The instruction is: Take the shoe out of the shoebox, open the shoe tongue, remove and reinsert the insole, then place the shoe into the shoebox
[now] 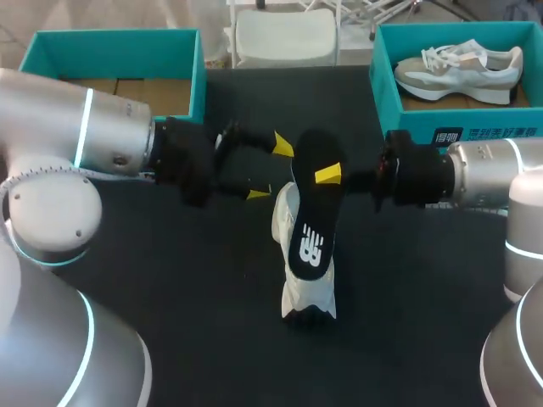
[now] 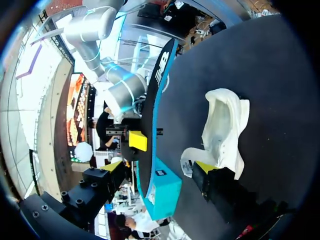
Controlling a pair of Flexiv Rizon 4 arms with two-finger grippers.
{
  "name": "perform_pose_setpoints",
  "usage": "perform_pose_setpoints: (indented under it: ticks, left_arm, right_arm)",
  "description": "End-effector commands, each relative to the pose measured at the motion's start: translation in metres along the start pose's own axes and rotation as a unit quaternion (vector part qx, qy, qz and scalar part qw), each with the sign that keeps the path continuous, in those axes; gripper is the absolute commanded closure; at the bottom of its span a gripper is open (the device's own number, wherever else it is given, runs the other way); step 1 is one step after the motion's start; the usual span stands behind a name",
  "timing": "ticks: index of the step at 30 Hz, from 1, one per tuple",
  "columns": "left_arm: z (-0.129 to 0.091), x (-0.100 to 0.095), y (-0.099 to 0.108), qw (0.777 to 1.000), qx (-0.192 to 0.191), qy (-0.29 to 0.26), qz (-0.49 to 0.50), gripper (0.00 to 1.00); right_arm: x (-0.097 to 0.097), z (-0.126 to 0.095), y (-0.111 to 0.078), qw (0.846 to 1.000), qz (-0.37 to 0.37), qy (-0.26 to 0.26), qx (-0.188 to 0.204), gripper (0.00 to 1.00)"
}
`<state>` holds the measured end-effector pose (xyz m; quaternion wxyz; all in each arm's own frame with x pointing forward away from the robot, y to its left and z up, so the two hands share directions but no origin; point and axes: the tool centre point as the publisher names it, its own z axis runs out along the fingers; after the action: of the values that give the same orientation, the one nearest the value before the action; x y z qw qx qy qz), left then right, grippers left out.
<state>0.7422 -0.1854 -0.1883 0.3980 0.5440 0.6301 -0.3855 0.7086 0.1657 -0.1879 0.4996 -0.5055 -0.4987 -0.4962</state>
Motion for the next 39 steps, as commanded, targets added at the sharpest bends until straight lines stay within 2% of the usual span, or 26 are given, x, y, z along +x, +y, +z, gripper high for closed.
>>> perform_pose_setpoints:
  ticks: [1, 4, 5, 14, 24, 27, 32, 33, 38, 39]
  left_arm:
    - [0.009, 0.005, 0.0, 0.999, -0.005, -0.054, -0.002, 0.36]
    - [0.013, 0.005, 0.0, 0.998, -0.006, -0.063, -0.005, 0.41]
    - [0.015, 0.005, 0.0, 0.998, -0.006, -0.067, -0.006, 0.5]
    - [0.024, 0.002, 0.002, 0.993, -0.01, -0.118, -0.008, 0.54]
    - [0.038, -0.002, 0.004, 0.992, -0.011, -0.128, -0.006, 0.56]
    - [0.042, -0.002, 0.005, 0.991, -0.014, -0.13, -0.005, 0.6]
    - [0.046, -0.002, 0.006, 0.991, -0.019, -0.135, -0.008, 0.7]
    - [0.046, -0.002, 0.006, 0.99, -0.019, -0.136, -0.008, 0.75]
    - [0.049, 0.0, 0.007, 0.991, -0.02, -0.135, -0.011, 0.83]
    - [0.05, 0.0, 0.007, 0.991, -0.02, -0.135, -0.012, 0.89]
  right_arm:
    - [-0.002, 0.011, -0.001, 1.0, 0.002, 0.001, -0.005, 1.0]
    - [-0.002, 0.014, -0.001, 1.0, 0.002, 0.002, -0.007, 1.0]
    - [-0.002, 0.015, -0.001, 1.0, 0.002, 0.002, -0.008, 1.0]
    - [-0.004, 0.021, 0.002, 1.0, 0.005, 0.007, -0.006, 1.0]
    - [-0.006, 0.028, 0.002, 1.0, 0.009, 0.011, -0.001, 1.0]
    - [-0.005, 0.03, 0.001, 1.0, 0.008, 0.011, -0.001, 1.0]
    - [-0.005, 0.03, 0.001, 1.0, 0.007, 0.011, -0.001, 1.0]
    - [-0.005, 0.03, 0.001, 1.0, 0.006, 0.011, -0.001, 1.0]
    - [-0.005, 0.03, 0.001, 1.0, 0.006, 0.012, 0.001, 1.0]
    - [-0.005, 0.03, 0.001, 1.0, 0.006, 0.012, 0.002, 1.0]
